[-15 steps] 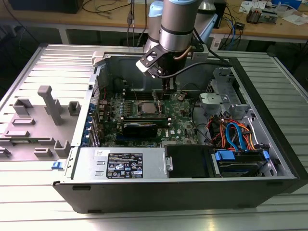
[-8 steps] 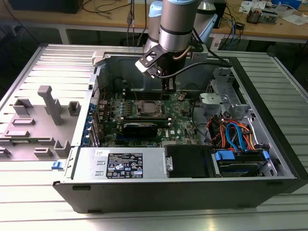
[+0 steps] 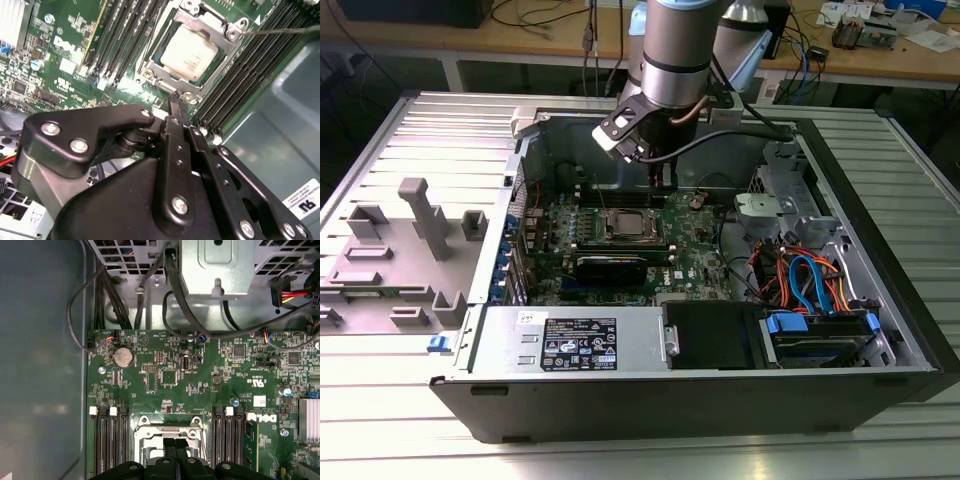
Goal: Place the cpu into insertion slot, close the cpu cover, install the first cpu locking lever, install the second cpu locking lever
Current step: 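Close the cpu cover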
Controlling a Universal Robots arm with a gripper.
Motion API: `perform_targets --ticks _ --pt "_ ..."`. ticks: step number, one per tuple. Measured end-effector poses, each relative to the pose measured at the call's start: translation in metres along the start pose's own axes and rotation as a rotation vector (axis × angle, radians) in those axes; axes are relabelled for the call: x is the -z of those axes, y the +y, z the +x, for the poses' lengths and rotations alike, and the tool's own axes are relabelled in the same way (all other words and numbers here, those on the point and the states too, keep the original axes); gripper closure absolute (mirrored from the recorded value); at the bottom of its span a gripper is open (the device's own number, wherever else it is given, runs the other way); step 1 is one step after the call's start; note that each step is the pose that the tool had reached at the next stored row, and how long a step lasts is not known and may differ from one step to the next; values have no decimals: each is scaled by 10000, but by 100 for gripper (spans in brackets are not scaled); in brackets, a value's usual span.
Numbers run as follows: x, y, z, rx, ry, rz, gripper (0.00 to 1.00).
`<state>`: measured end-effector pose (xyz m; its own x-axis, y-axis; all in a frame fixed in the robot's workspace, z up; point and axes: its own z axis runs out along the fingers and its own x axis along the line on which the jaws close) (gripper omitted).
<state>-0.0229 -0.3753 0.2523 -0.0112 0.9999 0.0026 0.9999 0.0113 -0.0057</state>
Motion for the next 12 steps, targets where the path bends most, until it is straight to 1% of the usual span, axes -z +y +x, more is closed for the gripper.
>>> perform_targets --ticks 2,5,6,12 --pt "-1 -33 0 2 0 1 89" --pt "-3 -109 1 1 1 1 89" --pt "-5 -123 1 6 0 1 89" --pt "-6 -126 1 30 0 1 89"
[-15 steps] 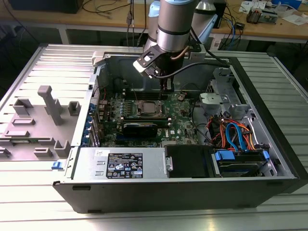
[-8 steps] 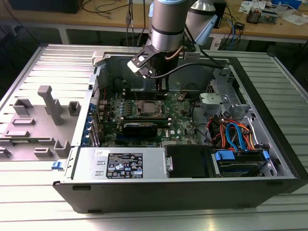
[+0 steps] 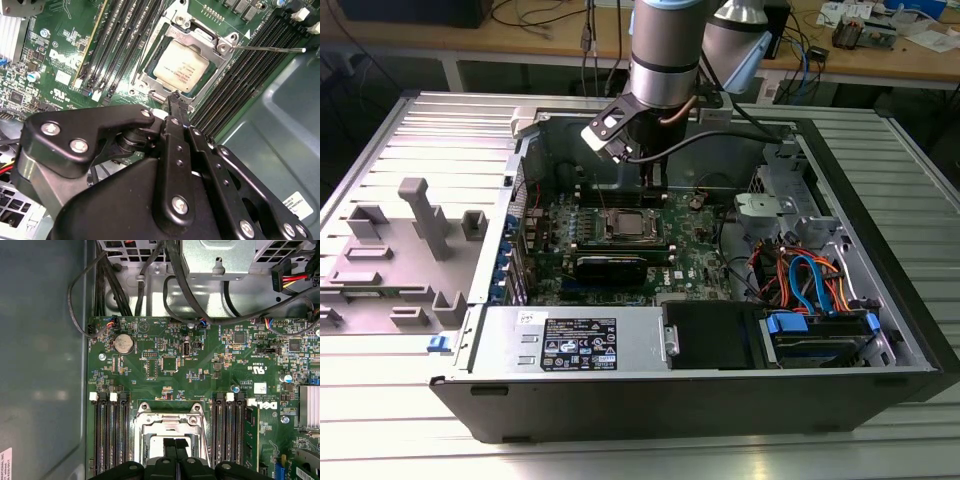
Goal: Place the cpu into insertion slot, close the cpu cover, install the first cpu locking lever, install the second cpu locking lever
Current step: 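Close the cpu cover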
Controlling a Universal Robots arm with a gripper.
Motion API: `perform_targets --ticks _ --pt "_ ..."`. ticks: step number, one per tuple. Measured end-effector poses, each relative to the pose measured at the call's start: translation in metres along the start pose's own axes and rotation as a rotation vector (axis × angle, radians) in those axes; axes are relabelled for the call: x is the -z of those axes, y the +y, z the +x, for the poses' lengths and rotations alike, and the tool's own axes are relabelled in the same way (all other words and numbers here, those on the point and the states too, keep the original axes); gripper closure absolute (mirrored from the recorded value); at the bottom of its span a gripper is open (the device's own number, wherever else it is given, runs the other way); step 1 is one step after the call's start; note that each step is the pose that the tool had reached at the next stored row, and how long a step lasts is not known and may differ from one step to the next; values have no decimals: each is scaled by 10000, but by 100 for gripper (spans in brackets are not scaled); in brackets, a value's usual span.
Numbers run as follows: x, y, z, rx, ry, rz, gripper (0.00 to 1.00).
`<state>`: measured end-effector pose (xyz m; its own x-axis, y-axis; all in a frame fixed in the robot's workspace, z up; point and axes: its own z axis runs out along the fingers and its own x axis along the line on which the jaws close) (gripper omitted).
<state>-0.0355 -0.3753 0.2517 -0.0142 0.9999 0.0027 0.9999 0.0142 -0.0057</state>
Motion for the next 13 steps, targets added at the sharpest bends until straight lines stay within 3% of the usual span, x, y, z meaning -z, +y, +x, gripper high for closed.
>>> perform_targets --ticks 13 --pt "-23 -51 1 0 1 -1 89"
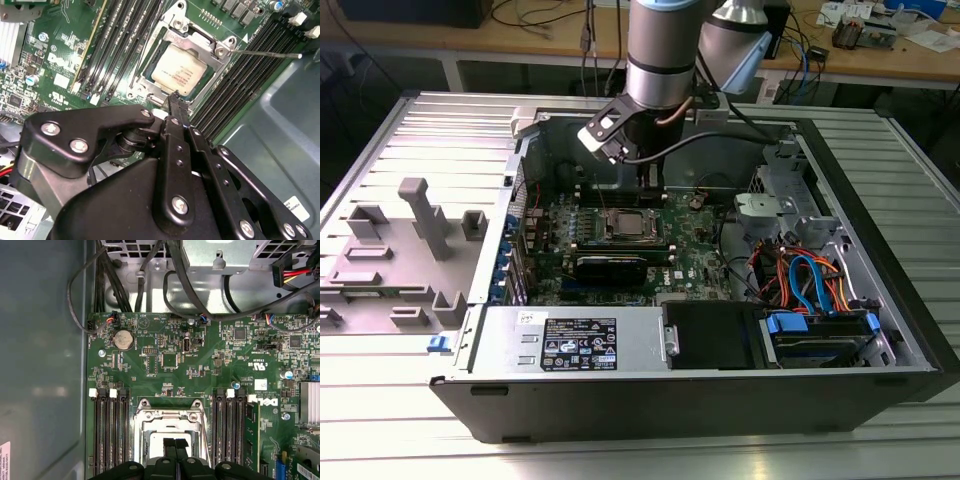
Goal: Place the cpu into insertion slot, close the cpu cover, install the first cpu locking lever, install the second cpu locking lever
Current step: 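Close the cpu cover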
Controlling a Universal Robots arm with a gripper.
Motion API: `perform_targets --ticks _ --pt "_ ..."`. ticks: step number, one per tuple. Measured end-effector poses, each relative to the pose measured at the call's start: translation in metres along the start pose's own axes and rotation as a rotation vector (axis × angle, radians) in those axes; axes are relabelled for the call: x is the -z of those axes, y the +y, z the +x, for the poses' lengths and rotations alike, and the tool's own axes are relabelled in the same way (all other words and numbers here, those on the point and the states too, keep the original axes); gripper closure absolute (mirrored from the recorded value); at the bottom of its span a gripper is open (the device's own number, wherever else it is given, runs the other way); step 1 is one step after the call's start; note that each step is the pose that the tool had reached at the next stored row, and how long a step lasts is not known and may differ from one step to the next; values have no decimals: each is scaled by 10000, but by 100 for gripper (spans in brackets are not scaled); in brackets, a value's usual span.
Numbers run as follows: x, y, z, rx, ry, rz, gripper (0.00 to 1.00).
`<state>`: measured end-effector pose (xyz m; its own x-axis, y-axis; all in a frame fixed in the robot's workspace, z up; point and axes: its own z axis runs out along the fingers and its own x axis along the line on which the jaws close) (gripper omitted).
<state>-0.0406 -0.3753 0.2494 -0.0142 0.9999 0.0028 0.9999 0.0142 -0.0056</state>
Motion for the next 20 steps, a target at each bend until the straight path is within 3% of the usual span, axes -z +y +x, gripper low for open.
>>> perform_targets --ticks 4,8,13,20 --pt "-41 -78 0 165 -2 1 89" --pt "-132 -182 1 314 11 1 89" --pt "-259 -367 3 496 48 0 89" --pt "-390 -405 4 582 92 0 89"
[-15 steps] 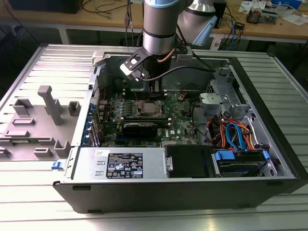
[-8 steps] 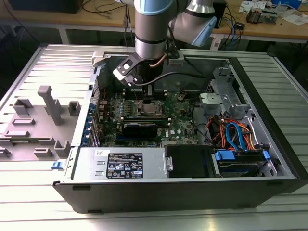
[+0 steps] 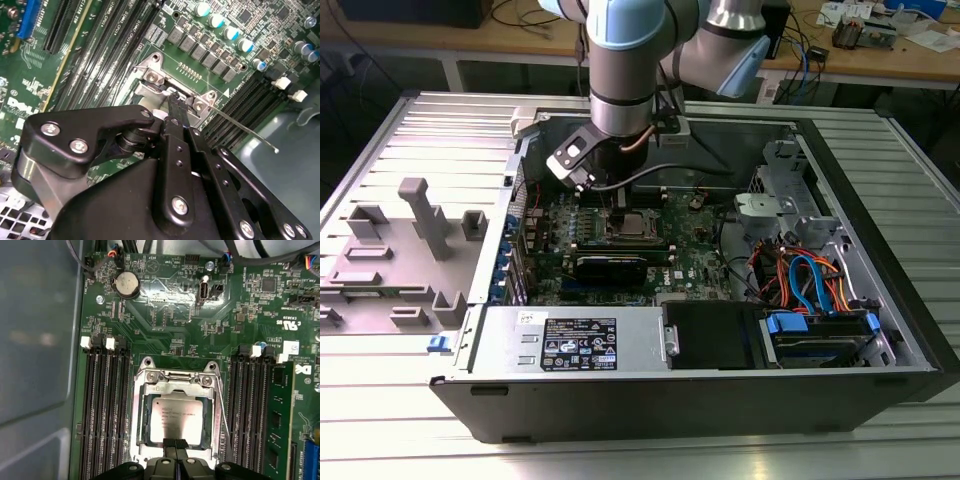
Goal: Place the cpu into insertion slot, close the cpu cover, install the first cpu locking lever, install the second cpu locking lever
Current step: 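Close the cpu cover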
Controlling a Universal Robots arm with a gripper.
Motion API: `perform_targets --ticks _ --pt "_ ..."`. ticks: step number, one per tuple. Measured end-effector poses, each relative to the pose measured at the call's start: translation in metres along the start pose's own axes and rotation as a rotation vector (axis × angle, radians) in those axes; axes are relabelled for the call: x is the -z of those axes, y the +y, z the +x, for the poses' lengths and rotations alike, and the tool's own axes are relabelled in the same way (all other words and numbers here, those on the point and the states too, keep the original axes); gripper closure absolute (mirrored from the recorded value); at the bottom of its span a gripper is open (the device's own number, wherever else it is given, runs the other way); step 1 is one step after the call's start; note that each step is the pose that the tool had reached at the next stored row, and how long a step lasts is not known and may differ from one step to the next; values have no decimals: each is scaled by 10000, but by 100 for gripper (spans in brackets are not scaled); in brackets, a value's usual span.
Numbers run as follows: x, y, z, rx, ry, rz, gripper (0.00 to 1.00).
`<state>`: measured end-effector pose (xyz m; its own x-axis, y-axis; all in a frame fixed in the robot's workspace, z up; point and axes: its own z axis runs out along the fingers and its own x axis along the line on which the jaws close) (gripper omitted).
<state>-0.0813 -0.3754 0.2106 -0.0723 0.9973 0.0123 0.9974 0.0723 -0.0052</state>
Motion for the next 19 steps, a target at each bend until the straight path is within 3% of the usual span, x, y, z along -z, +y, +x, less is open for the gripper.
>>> perform_targets --ticks 2,11,15,17,19 --pt "-24 -2 -1 10 24 -1 89" --pt "-35 -4 0 11 26 -2 89" --pt "26 -3 1 11 28 -3 89" --pt "27 46 -3 11 26 -1 89" --pt "27 150 -11 10 26 -2 89"
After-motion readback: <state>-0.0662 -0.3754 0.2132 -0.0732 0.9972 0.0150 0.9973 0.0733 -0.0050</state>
